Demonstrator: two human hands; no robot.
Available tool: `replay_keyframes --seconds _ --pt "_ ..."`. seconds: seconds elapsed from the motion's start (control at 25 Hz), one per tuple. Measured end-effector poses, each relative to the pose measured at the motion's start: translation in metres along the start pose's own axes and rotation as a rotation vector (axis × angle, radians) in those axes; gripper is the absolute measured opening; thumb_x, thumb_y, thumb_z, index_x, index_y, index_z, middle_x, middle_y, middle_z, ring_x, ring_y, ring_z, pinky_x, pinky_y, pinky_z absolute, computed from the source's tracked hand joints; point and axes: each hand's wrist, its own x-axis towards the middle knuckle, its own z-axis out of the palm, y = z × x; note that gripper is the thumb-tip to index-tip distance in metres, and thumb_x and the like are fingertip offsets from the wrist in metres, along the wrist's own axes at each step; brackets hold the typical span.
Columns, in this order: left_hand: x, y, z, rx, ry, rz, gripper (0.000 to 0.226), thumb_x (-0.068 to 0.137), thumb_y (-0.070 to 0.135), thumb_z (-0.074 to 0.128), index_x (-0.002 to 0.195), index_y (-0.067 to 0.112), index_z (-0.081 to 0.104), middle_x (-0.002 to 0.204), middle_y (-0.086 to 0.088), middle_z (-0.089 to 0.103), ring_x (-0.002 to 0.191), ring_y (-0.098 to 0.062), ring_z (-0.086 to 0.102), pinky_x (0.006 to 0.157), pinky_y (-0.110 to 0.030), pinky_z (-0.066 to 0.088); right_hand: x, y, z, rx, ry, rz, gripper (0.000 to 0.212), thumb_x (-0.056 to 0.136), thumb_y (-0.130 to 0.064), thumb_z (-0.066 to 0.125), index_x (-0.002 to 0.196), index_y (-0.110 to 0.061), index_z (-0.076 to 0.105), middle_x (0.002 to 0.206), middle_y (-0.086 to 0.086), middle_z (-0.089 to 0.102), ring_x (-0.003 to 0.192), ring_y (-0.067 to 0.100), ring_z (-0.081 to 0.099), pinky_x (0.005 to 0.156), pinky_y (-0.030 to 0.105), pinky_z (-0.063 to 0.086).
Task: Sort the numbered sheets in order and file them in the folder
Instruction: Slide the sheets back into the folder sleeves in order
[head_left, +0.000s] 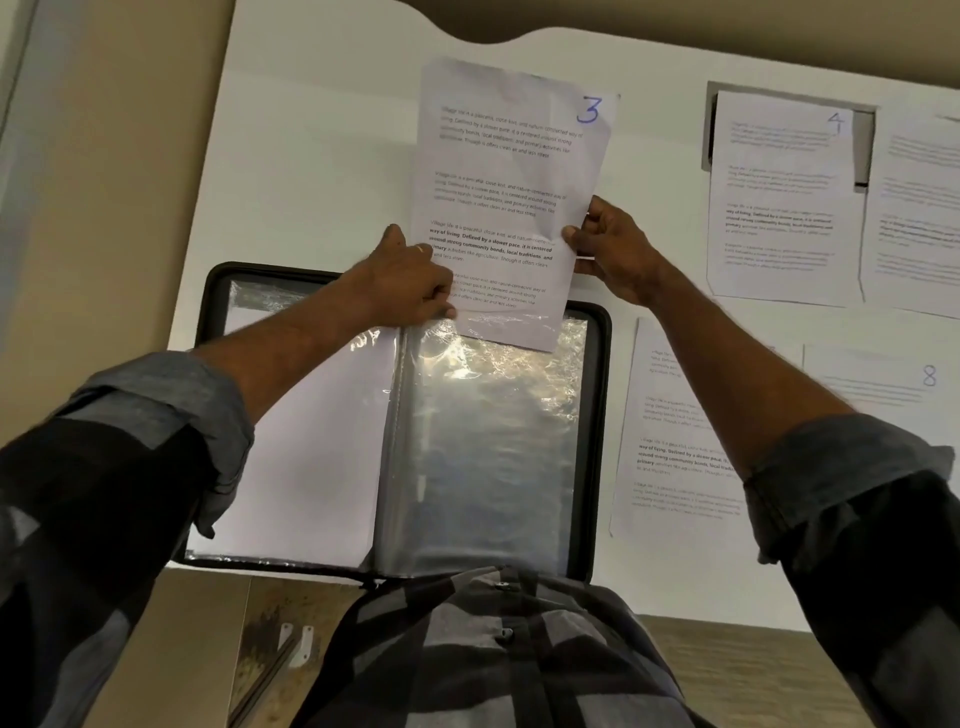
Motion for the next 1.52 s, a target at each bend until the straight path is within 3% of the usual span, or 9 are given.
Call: replay_keyframes --seconds 0.24,0.4,0.56,0.68,0.8,0.92,1.12,1.32,1.52 --pt "-0.008 -0.008 0.003 -0.492 -0.050 0.070 0.022 0.105 0.036 0.052 0.088 0.022 0.050 0.073 0.017 0.068 0.071 0.000 0.065 0.078 -0.020 0.039 0.003 -0.003 0.008 -0.042 0.001 -0.068 0.039 0.104 -0.010 0.054 0.143 -0.012 0.051 0.132 0.008 0.067 0.118 0.029 0.067 0.093 0.042 0.059" --pt "-0.016 -0.007 0.006 -0.707 -0.099 0.018 0.012 0.103 0.036 0.057 0.113 0.029 0.056 0.093 0.013 0.072 0.072 -0.001 0.071 0.081 -0.022 0.052 0.005 -0.006 0.017 -0.061 0.042 -0.125 0.036 0.104 -0.011 0.053 0.140 -0.008 0.052 0.132 0.012 0.067 0.116 0.029 0.067 0.092 0.043 0.060" --pt "-0.016 -0.002 0.012 -0.852 -0.228 0.062 0.052 0.101 0.033 0.061 0.149 0.034 0.042 0.114 0.017 0.067 0.084 -0.008 0.074 0.084 -0.008 0.047 0.003 -0.004 0.015 -0.094 0.059 -0.151 0.035 0.104 -0.013 0.054 0.139 -0.009 0.053 0.130 0.008 0.069 0.117 0.029 0.067 0.093 0.047 0.059" --pt "-0.012 -0.007 0.016 -0.931 0.099 -0.025 0.050 0.092 0.025 0.075 0.138 0.029 0.056 0.112 0.009 0.064 0.089 -0.006 0.063 0.086 -0.027 0.055 0.001 -0.003 0.012 -0.066 0.056 -0.144 0.037 0.103 -0.013 0.055 0.140 -0.008 0.051 0.132 0.009 0.068 0.118 0.029 0.067 0.093 0.046 0.059" --pt "-0.007 -0.014 0.020 -0.916 0.505 -0.336 0.060 0.083 0.027 0.084 0.134 0.022 0.053 0.122 0.002 0.053 0.100 -0.010 0.057 0.088 -0.032 0.056 -0.003 -0.004 0.006 -0.021 0.043 -0.126 0.039 0.104 -0.011 0.055 0.142 -0.009 0.051 0.132 0.008 0.068 0.116 0.025 0.068 0.088 0.039 0.059" --pt "-0.003 -0.019 0.021 -1.115 0.411 -0.512 0.092 0.076 0.025 0.091 0.150 0.021 0.035 0.134 -0.003 0.051 0.105 -0.013 0.061 0.089 -0.023 0.054 -0.006 -0.004 0.000 -0.007 0.055 -0.132 0.037 0.104 -0.011 0.056 0.140 -0.009 0.051 0.131 0.008 0.069 0.115 0.026 0.069 0.087 0.037 0.059" --pt "-0.004 -0.015 0.024 -1.187 0.096 -0.329 0.089 0.075 0.013 0.090 0.149 0.021 0.041 0.132 -0.002 0.066 0.111 -0.015 0.069 0.100 -0.037 0.056 -0.004 -0.005 0.002 -0.001 0.134 -0.132 0.037 0.102 -0.014 0.058 0.138 -0.008 0.053 0.126 0.009 0.070 0.111 0.023 0.070 0.087 0.039 0.059" --pt "-0.005 -0.016 0.020 -0.971 0.158 -0.269 0.079 0.075 0.025 0.091 0.143 0.024 0.050 0.130 0.004 0.068 0.111 -0.010 0.067 0.099 -0.030 0.055 -0.008 0.000 0.007 0.023 0.166 -0.093 0.033 0.102 -0.015 0.059 0.134 -0.009 0.054 0.113 0.001 0.075 0.103 0.020 0.072 0.082 0.035 0.060" --pt "0.000 -0.025 0.014 -1.282 0.273 -0.426 0.048 0.089 0.020 0.080 0.132 0.014 0.060 0.117 -0.003 0.074 0.106 -0.014 0.072 0.096 -0.032 0.057 -0.023 0.016 0.002 0.025 0.090 0.006 0.036 0.101 -0.011 0.061 0.135 -0.004 0.054 0.120 0.011 0.073 0.107 0.024 0.072 0.083 0.034 0.060"
